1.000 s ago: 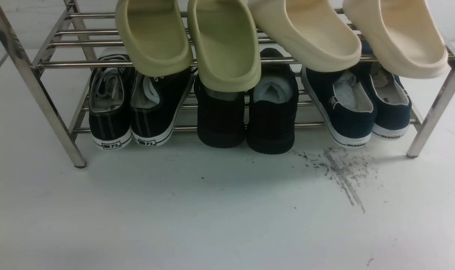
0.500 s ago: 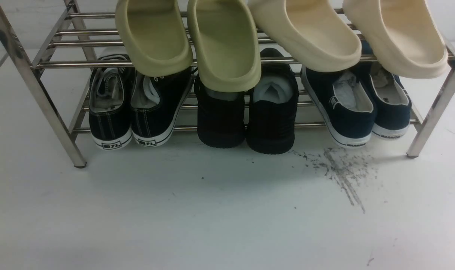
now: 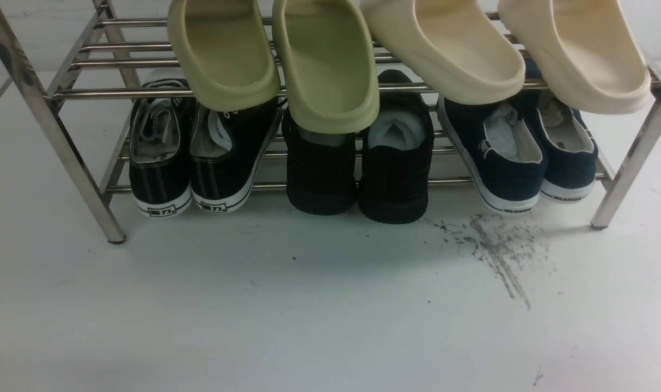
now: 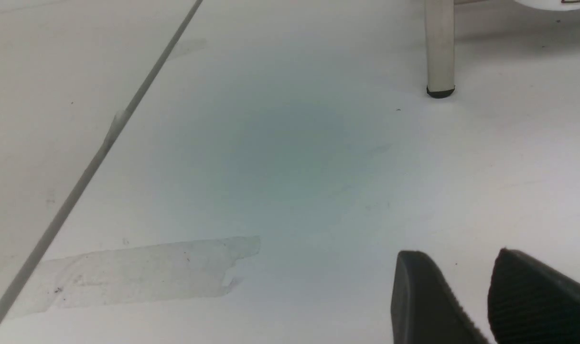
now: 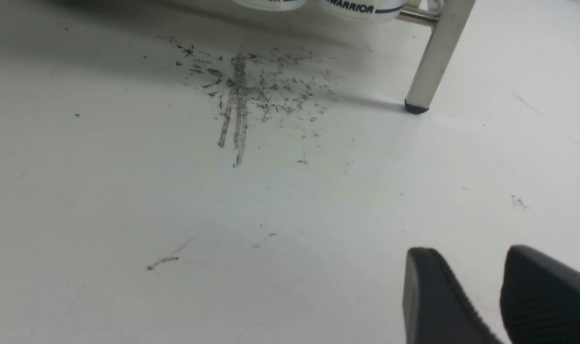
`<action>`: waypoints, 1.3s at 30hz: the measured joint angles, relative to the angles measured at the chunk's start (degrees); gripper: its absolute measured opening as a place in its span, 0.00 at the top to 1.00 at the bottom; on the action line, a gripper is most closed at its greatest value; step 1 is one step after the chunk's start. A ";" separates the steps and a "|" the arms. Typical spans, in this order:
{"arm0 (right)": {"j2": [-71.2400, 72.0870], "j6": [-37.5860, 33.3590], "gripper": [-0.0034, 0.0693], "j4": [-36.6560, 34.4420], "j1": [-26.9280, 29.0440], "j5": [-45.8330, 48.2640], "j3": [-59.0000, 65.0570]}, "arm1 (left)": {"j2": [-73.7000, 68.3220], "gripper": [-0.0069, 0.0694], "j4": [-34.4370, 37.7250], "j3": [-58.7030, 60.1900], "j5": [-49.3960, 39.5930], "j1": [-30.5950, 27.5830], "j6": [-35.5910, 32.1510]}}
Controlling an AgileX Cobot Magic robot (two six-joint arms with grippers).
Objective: Take the shoes off the shelf with your hand on the white table.
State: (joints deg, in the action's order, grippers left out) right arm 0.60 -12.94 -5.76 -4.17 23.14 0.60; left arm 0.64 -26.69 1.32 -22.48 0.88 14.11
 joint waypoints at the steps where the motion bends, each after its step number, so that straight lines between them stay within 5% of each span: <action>1: 0.00 0.00 0.62 0.00 0.00 0.00 0.00 | 0.00 0.59 0.00 0.00 0.00 0.00 0.00; 24: 0.00 0.08 0.62 -0.24 0.00 -0.21 0.05 | 0.00 0.59 0.00 0.00 0.00 0.00 0.00; 27: 0.00 4.90 0.62 -9.10 0.00 -0.88 0.16 | 0.00 0.59 0.00 0.00 0.00 0.00 0.00; 33: 0.00 16.68 0.62 -37.72 0.00 -0.81 0.77 | 0.00 0.59 0.00 0.00 0.00 0.00 0.00; 39: 0.00 17.43 0.62 -51.11 0.00 -3.59 0.77 | 0.00 0.59 0.00 0.00 0.00 0.00 0.00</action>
State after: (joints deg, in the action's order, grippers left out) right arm 0.60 4.49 -56.87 -4.17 19.55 1.37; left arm 0.64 -26.69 1.32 -22.48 0.88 14.11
